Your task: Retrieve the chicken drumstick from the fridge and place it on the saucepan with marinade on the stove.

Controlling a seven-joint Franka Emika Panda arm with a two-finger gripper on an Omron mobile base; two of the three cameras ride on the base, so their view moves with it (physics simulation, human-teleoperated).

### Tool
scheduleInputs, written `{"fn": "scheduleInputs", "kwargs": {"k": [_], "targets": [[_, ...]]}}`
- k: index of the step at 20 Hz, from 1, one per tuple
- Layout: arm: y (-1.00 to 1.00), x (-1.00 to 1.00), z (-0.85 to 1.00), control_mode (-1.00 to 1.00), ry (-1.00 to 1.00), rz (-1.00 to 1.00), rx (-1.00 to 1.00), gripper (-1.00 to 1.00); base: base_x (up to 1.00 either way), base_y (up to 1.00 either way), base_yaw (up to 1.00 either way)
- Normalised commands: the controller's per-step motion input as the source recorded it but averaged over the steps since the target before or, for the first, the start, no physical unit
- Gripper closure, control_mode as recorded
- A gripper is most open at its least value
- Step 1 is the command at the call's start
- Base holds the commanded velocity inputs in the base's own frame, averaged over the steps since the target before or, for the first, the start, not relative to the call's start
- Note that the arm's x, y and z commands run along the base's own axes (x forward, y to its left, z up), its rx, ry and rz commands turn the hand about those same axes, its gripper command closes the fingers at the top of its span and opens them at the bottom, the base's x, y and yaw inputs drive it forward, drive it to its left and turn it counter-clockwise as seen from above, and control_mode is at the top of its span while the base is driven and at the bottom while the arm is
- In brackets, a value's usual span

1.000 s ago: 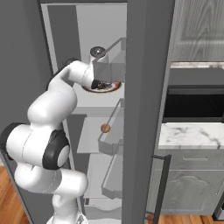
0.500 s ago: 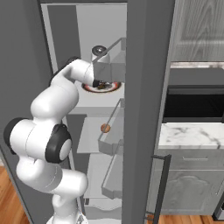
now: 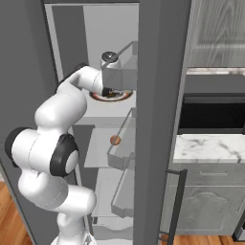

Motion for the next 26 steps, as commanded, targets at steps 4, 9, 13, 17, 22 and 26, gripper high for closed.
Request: {"fn": "scheduleInputs", "kwargs": {"k": [4, 9, 13, 17, 22, 26], "targets": [[0.00, 0.14, -0.02, -1.00, 0.02, 0.00, 0.00, -1.00, 0.00, 0.00, 0.00], [0.00, 0.26, 0.00, -1.00, 0.00, 0.00, 0.00, -1.00, 0.00, 0.00, 0.00], [0.00, 0.19, 0.00, -1.00, 0.01, 0.00, 0.00, -1.00, 0.00, 0.00, 0.00], [0.00, 0.08, -0.03, -1.00, 0.03, 0.00, 0.00, -1.00, 0.00, 0.00, 0.00], [0.00, 0.00, -0.12, -1.00, 0.04, 0.00, 0.00, -1.00, 0.00, 0.00, 0.00], [0.03, 0.00, -0.16, -1.00, 0.04, 0.00, -0.01, -1.00, 0.00, 0.00, 0.00]]}}
